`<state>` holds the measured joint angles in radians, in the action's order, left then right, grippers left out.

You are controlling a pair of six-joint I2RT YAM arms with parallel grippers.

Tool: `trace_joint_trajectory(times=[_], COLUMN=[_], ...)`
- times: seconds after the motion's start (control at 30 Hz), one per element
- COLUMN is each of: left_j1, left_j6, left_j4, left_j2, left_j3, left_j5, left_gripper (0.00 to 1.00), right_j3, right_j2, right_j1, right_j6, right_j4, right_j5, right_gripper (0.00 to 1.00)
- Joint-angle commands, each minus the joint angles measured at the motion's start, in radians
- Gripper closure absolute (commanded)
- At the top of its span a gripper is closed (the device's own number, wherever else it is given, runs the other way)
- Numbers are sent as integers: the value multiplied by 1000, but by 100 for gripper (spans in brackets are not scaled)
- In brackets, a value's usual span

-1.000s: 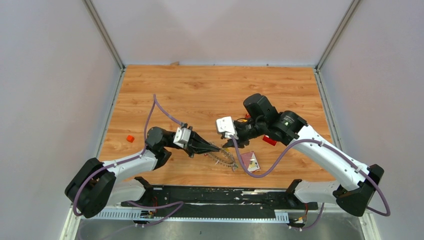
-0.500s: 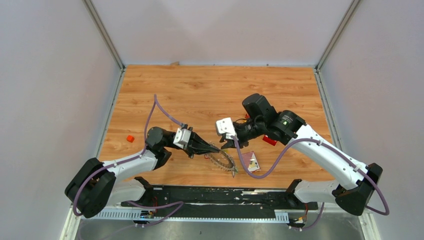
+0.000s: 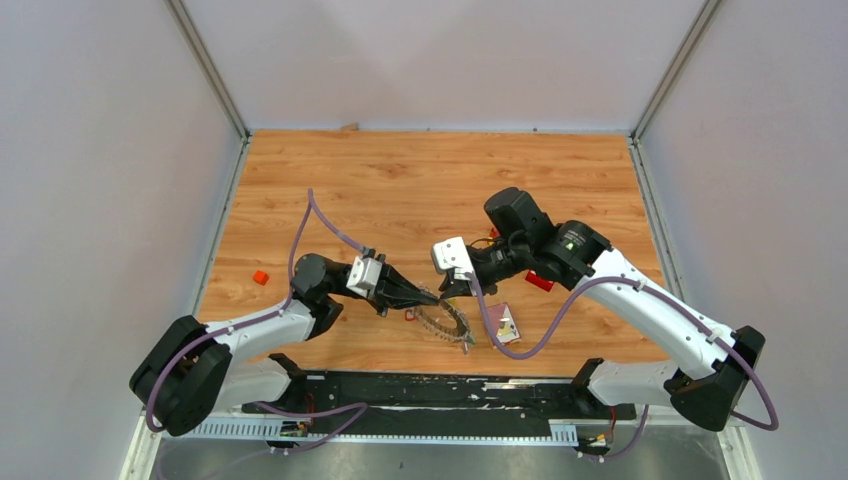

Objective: Put the keys on the keyring

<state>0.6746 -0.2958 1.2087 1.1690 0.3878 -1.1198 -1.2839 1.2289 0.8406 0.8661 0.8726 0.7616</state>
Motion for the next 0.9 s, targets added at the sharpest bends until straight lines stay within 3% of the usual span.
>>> trace_joint_trajectory(times=[0.0, 0.2, 0.43, 0.6, 0.87], left_j1=[6, 6, 5, -2, -9], left_j6=[31, 38, 61, 100, 228], left_j4=[54, 51, 33, -61, -312], left_j2=[-19, -19, -18, -24, -37], left_j3=[4, 0, -1, 26, 109], left_j5=[24, 30, 45, 114, 150], left_gripper=[100, 100, 100, 100, 70], right_j3=[1, 20, 9, -12, -93], right_j2=[0, -15, -31, -27, 28], right_j1=[-1, -1, -2, 39, 106], right_j6=[17, 15, -19, -36, -82], right_j4=[-9, -18, -38, -25, 21], right_j5=[52, 62, -29, -198, -445], right_gripper=[86, 99, 100, 100, 100])
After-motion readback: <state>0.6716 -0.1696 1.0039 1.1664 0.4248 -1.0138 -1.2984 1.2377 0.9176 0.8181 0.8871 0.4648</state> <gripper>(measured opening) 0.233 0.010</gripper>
